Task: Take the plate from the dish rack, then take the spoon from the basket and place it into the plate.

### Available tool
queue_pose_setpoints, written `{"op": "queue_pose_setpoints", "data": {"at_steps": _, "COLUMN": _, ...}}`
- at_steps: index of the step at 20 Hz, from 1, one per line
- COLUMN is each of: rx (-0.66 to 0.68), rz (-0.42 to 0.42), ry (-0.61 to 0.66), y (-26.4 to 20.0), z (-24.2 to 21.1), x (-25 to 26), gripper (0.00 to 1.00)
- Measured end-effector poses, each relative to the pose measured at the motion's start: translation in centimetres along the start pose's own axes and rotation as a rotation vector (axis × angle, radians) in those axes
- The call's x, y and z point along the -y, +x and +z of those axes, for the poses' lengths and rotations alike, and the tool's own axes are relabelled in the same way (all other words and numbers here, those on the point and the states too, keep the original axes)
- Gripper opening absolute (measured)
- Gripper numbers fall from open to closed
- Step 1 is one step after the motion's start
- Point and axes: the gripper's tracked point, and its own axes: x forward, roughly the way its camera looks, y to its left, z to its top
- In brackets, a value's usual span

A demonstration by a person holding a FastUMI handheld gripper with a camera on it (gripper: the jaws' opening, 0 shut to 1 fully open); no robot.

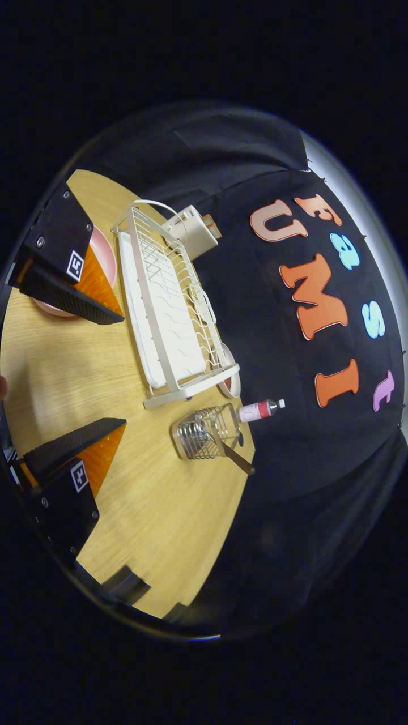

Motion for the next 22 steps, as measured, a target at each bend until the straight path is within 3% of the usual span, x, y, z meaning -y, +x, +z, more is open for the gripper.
{"op": "queue_pose_setpoints", "data": {"at_steps": 7, "rx": 0.119, "rz": -0.131, "ry": -0.076, "y": 3.0, "z": 5.6, "x": 6.1, "gripper": 0.99}}
{"op": "queue_pose_setpoints", "data": {"at_steps": 22, "rx": 0.293, "rz": -0.199, "ry": -0.144, "y": 12.2, "z": 11.9, "x": 11.1, "gripper": 0.99}}
